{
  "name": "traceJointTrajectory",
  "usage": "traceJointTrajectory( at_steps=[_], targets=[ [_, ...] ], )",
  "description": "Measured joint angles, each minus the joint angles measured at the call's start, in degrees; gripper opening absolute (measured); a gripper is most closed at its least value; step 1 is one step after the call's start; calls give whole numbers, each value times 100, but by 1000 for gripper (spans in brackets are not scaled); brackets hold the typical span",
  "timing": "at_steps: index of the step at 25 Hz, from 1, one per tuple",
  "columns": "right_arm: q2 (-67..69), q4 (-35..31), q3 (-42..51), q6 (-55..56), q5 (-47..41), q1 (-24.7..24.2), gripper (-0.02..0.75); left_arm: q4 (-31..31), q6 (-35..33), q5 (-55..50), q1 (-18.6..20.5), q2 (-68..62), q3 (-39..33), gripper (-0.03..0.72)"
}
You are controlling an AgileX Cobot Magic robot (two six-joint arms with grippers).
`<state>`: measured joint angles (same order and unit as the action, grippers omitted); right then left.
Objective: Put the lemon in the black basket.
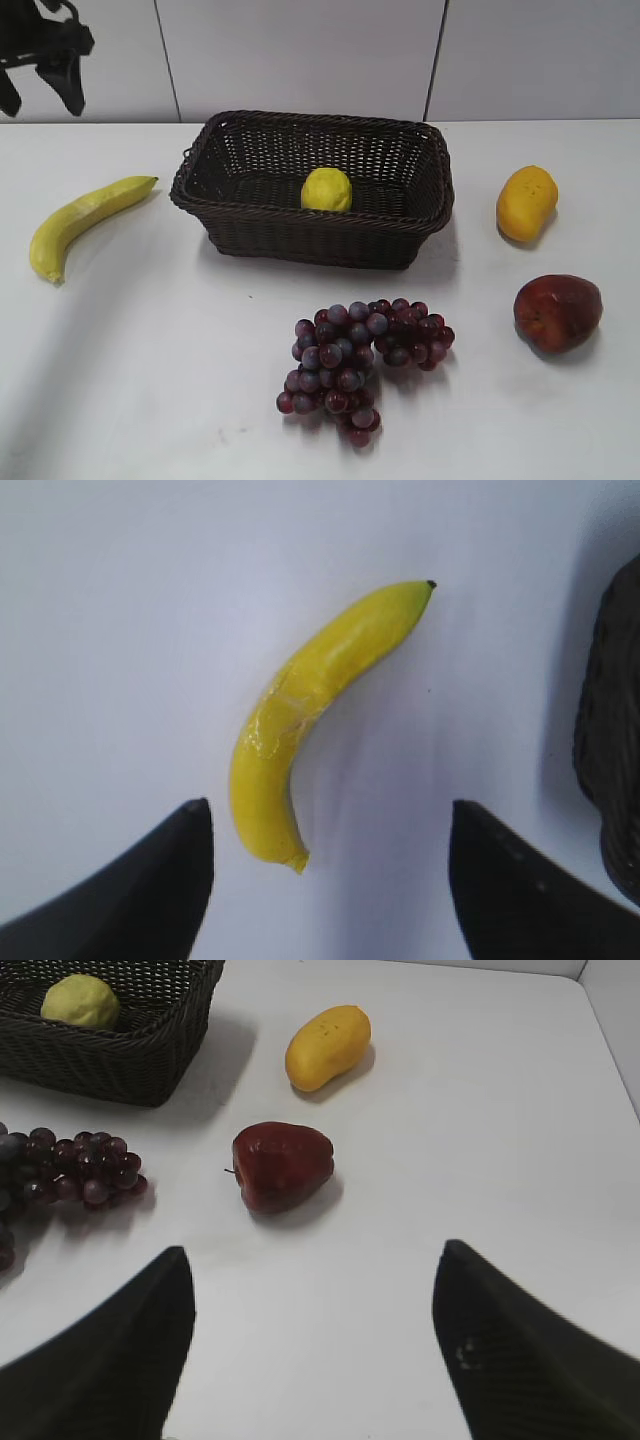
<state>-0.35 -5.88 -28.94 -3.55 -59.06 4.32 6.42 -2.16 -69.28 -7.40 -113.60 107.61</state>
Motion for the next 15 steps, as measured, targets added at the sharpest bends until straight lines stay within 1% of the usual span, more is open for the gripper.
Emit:
traceJointTrajectory(
  at_steps=[4, 7, 10, 15],
  targets=[
    [0, 0, 0, 0, 0, 0, 561, -36, 10, -5, 44, 592, -32, 524],
    [0, 0, 0, -2, 0, 0, 561, -147, 10, 0, 44, 1266, -339, 510],
    [0, 0, 0, -2, 0, 0, 561, -432, 10, -5, 44, 1946, -886, 501],
    [0, 0, 0, -2, 0, 0, 561, -852, 16, -16, 77, 2951, -2230, 498]
  ],
)
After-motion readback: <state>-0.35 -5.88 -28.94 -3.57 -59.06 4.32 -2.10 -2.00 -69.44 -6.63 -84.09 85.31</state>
